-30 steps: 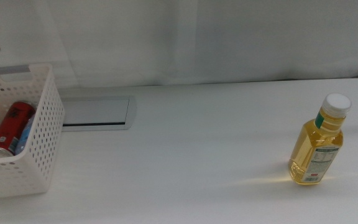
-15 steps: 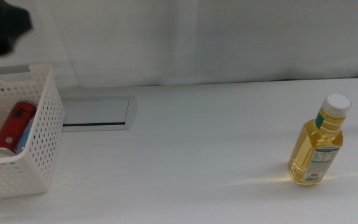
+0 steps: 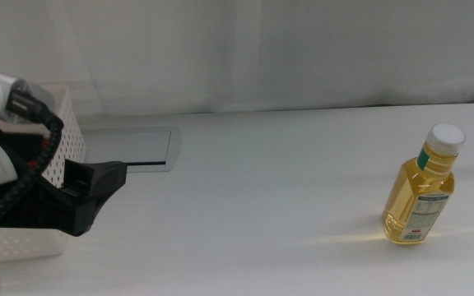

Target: Use arms to grab the bottles and put them into the dustbin to the left of the table.

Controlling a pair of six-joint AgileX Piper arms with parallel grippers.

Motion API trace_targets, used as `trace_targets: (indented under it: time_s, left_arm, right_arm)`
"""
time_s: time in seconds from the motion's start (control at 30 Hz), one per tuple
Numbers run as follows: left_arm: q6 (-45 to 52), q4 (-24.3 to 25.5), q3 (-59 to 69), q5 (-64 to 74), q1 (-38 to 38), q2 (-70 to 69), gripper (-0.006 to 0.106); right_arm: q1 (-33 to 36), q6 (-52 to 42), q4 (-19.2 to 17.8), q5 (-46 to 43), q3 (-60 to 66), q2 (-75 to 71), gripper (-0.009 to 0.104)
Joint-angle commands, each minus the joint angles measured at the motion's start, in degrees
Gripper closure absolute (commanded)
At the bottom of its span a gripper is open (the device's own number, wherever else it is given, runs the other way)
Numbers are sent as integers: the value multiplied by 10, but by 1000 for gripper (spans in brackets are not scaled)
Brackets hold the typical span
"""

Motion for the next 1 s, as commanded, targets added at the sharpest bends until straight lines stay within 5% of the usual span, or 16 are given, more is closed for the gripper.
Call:
trace_targets:
  time_s: [0.0,0.3,0.73,0.97]
  left_arm:
    - [-5,-3,7,-13,-3,-3,8]
    - [-5,-3,7,-37,-3,-3,8]
    - [-5,-3,7,-37,-3,-3,8]
    - [-5,-3,8,-38,-3,-3,8]
  right_arm:
    - [-4,-8,-10,39,-41,32,4]
    - [-4,-87,2,188,-202,205,4]
    - [2,-141,26,111,-189,391,4]
    - [128,-114,31,10,-120,403,4]
